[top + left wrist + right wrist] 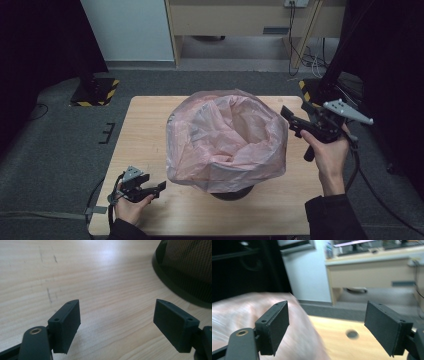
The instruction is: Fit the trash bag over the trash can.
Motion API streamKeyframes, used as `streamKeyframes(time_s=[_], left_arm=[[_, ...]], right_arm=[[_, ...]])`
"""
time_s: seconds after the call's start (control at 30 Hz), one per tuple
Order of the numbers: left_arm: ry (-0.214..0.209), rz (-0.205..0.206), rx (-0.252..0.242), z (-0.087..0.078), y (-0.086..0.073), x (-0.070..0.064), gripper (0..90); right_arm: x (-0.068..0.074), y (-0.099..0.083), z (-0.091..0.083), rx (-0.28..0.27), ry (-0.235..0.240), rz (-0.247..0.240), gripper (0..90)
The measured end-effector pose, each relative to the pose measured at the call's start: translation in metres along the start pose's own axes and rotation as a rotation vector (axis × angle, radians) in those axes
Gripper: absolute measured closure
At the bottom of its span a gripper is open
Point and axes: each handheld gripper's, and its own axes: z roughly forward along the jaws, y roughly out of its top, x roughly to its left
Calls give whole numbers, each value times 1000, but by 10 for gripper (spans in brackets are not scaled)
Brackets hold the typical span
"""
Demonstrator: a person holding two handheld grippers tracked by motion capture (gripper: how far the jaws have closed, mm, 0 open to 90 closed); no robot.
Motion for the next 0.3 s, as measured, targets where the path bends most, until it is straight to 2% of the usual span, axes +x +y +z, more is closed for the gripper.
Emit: streamKeyframes(time_s=[0.13, 0.2, 0.3], left_arm=[[7, 9, 63, 6, -3, 2, 198], [15, 12, 79, 8, -3, 4, 187], [28, 27, 121, 12, -4, 9, 172]], right_arm=[[-28, -47, -5, 44, -65, 23, 197], [-39, -73, -7, 89, -74, 35, 191], [-50, -102, -11, 134, -85, 36, 186]])
